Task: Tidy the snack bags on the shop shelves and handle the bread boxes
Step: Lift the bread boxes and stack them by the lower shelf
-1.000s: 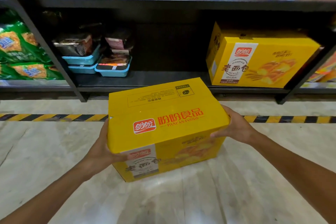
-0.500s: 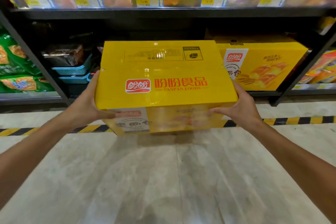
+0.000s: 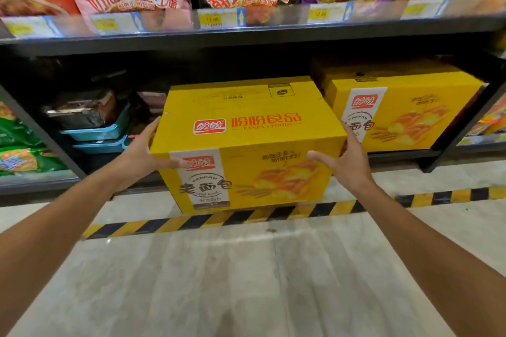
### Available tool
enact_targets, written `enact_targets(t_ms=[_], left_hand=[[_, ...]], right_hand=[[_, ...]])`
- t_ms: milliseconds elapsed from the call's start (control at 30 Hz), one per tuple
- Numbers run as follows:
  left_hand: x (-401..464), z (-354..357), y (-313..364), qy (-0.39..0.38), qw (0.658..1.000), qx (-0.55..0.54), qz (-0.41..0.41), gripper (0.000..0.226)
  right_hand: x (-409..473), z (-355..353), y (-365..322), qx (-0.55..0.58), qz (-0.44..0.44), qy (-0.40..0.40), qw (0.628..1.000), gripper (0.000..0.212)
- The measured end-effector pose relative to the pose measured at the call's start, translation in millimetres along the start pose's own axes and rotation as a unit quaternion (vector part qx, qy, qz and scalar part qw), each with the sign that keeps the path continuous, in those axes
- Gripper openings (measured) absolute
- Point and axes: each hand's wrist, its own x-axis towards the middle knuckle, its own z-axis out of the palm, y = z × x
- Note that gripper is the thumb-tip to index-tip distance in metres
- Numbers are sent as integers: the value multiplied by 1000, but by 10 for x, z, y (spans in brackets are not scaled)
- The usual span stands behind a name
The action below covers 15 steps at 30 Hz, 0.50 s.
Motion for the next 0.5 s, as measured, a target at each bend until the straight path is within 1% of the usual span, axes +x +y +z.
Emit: enact_targets(t_ms=[100,167,233,267,300,333,367,400,433,467,500], left_hand=[[114,-45,22,7,1000,10,8,111],[156,-42,10,21,1000,13,1,119],[158,16,-13,78,996,40,23,117],[130,61,-26,129,988,76,43,115],[85,116,-53,183,971,128,81,111],[29,185,-95,222,946,190,142,105],[-30,276,-139,237,911,259,215,95],[-62,370,-213,228,875,323,278,85],[-68,463,-295,207,846,377,315,77],[-57,549,-352,191,828,417,324,75],[-16,613,-420,184,820,442,313,79]], right_hand=[[38,109,130,-17,-28,53,998,109],[27,190,132,-77,-72,99,989,102],[-4,279,77,-187,-167,138,958,89],[-26,334,64,-242,-222,137,935,82],[-54,395,70,-285,-267,122,913,78],[-87,450,87,-316,-293,104,897,77],[-123,496,107,-341,-303,90,885,80],[-150,524,134,-364,-303,81,877,85],[-163,532,157,-385,-301,78,869,90],[-164,522,172,-402,-301,76,861,95],[-146,500,177,-416,-303,73,854,99]])
